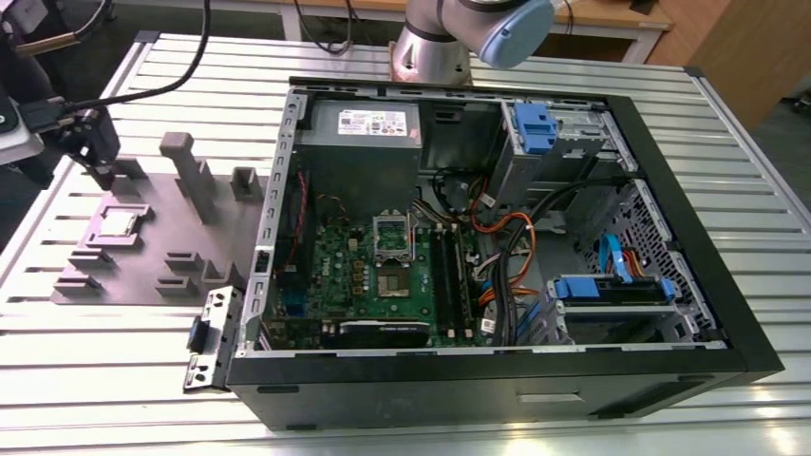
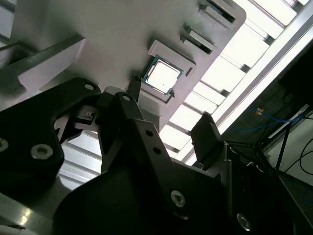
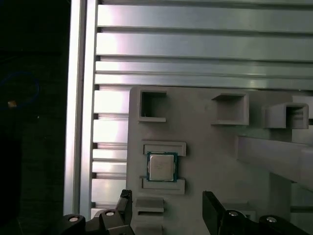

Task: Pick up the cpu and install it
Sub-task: 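Reach for the cpu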

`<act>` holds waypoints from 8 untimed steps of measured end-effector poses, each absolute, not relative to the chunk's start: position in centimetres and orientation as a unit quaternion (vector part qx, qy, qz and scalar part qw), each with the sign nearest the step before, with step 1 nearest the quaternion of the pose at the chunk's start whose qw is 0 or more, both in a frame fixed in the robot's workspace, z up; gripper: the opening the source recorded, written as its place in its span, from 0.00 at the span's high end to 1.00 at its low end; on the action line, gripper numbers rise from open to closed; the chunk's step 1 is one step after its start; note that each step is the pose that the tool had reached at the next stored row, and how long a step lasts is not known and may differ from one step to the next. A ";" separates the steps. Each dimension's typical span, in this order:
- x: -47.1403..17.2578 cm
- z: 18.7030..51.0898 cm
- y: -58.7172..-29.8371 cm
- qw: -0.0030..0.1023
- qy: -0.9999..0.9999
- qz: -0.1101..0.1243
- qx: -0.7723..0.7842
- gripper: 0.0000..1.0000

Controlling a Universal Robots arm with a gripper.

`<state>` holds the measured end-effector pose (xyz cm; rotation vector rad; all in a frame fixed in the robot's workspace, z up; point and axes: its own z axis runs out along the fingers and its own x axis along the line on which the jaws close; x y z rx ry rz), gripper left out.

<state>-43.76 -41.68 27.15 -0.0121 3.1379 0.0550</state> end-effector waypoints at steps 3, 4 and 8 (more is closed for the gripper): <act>-43.8 26.6 -41.7 0.002 1.000 0.017 -0.004 0.33; -43.8 26.4 -41.7 0.002 1.000 0.018 -0.004 0.33; -43.8 25.7 -41.7 0.002 1.000 0.018 -0.004 0.33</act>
